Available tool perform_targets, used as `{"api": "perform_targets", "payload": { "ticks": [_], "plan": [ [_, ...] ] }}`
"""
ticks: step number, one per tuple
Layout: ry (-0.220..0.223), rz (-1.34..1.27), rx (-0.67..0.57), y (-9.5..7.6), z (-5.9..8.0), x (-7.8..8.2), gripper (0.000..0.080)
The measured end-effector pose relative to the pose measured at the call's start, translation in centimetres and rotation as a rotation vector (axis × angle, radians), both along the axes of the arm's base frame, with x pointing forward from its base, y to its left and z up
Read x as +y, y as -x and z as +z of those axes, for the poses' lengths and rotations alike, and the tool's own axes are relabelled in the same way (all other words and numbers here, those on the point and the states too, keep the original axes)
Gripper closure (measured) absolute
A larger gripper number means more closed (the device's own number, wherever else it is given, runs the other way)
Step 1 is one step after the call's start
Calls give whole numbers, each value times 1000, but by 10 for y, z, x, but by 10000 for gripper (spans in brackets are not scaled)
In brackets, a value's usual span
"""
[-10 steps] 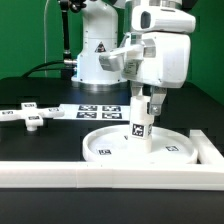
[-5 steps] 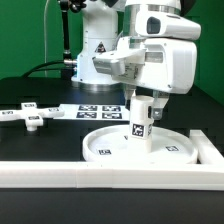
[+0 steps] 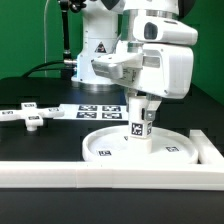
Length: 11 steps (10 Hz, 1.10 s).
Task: Assemble round table
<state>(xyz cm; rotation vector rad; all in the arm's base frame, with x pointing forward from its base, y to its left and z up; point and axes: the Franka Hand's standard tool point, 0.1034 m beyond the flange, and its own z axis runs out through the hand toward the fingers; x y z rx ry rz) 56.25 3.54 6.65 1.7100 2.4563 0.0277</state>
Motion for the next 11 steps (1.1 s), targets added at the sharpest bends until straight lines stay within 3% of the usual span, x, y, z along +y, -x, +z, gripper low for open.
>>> {"api": "perform_targets", "payload": {
  "ticks": [3,6,8,11],
  "plan": [
    [-7,-50,-3,0,0,0,391],
    [-62,-500,-23,3,-1,4,390],
    [-58,-751,-4,5,-1,7,390],
    [-106,-889,-39,2,-1,5,390]
  ]
}}
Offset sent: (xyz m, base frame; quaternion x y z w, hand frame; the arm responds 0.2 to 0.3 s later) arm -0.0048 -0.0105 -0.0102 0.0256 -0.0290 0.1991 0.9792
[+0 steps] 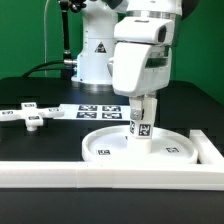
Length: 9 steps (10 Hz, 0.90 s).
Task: Assemble round table
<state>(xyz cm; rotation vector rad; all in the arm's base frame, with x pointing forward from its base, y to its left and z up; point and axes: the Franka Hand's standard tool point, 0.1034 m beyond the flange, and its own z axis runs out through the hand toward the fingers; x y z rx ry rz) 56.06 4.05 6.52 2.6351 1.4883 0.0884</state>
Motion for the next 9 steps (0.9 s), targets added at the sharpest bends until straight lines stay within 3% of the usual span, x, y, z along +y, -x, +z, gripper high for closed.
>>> {"api": "perform_targets", "payload": {
  "ticks": [3,5,9],
  "plan": [
    [-33,-211,-10,0,0,0,390],
    [-114,-563,0,1,-2,-10,390],
    [-186,-1011,20,3,-2,-8,390]
  ]
}}
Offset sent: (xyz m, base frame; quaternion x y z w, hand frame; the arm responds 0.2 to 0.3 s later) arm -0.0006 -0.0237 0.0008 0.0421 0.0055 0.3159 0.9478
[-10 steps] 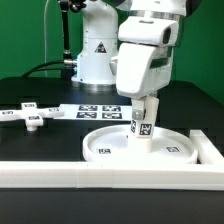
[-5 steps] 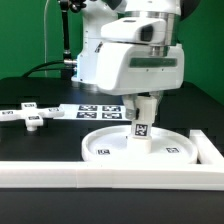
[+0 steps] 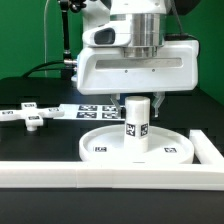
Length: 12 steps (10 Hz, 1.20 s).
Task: Assemble round table
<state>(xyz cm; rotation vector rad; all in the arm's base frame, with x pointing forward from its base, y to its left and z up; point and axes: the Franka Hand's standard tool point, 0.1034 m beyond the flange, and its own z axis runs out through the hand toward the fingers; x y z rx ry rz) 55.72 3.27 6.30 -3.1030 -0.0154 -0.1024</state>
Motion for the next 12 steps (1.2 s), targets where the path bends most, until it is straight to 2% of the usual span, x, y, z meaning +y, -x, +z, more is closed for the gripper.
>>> {"api": "perform_targets", "payload": {
  "ticks": [3,8,12],
  "plan": [
    [-25,-200,7,0,0,2,390],
    [-95,-689,-3,-1,0,5,390],
    [-171,-1156,63,0,1,5,390]
  ]
}}
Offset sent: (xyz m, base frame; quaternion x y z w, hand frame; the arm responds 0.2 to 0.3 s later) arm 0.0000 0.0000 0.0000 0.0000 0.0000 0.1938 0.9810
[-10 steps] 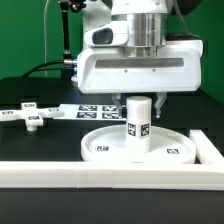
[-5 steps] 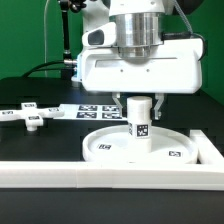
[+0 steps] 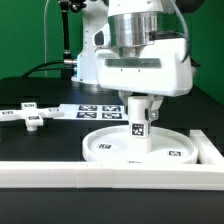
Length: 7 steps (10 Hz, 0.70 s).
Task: Assemble round table
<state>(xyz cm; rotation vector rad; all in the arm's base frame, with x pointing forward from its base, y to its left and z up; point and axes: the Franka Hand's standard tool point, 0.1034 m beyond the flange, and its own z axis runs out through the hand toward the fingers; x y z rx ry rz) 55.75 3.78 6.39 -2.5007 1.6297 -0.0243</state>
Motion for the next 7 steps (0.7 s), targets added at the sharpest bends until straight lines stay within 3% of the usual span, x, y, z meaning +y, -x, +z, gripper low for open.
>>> {"api": "perform_targets", "payload": {
  "ticks": [4,7],
  "plan": [
    [-67,-364,55,2,-2,3,390],
    [-84,-458,66,1,-2,3,390]
  ]
}}
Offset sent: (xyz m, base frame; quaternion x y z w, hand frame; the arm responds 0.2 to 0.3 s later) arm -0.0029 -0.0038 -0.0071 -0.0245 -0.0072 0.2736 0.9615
